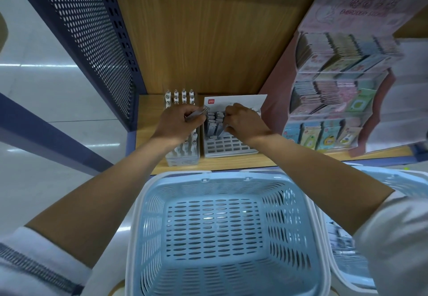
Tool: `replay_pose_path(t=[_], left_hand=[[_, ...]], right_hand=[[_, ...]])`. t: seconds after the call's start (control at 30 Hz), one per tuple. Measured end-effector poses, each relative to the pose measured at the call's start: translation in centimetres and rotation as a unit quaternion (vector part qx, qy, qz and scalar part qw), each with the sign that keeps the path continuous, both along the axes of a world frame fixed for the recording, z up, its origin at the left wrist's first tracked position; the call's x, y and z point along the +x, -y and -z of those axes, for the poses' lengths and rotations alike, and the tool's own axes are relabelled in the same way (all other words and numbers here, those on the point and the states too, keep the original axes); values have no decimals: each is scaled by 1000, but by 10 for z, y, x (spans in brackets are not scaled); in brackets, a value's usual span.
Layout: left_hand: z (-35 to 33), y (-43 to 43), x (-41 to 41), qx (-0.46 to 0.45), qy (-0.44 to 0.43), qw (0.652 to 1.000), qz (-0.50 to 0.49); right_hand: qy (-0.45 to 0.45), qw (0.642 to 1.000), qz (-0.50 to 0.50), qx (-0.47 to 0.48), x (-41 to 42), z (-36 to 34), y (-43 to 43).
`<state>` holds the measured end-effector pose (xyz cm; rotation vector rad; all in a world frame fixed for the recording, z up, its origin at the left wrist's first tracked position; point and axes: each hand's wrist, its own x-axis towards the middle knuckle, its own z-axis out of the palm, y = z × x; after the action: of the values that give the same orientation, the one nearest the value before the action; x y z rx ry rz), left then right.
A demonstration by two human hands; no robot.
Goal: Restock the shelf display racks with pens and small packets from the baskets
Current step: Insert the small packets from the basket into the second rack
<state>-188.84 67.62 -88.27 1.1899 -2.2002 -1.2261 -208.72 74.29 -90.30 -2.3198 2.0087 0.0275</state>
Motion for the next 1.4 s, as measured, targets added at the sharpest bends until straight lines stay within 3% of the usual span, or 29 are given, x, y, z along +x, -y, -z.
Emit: replay_pose_path(t=[0.17,0.3,0.4,0.73,1.27,1.4], left_hand=[[-1,-1,0,12,-22,1000,0],[0,1,1,17,-28,999,3],[1,1,1,16,-33,999,4],[5,4,0,2,-34,999,2],[3,3,-1,10,-32,999,1],[-1,1,-1,17,-22,1000,-5]], right_hand=[[77,996,46,-17,4,5,-6],[246,954,166,-34,0,9,-14],[285,941,170,-61,-5,11,-20],[212,974,72,-29,-1,9,-8],[185,973,119,-75,10,23,-8],[192,972,127,-46,9,22,-9]])
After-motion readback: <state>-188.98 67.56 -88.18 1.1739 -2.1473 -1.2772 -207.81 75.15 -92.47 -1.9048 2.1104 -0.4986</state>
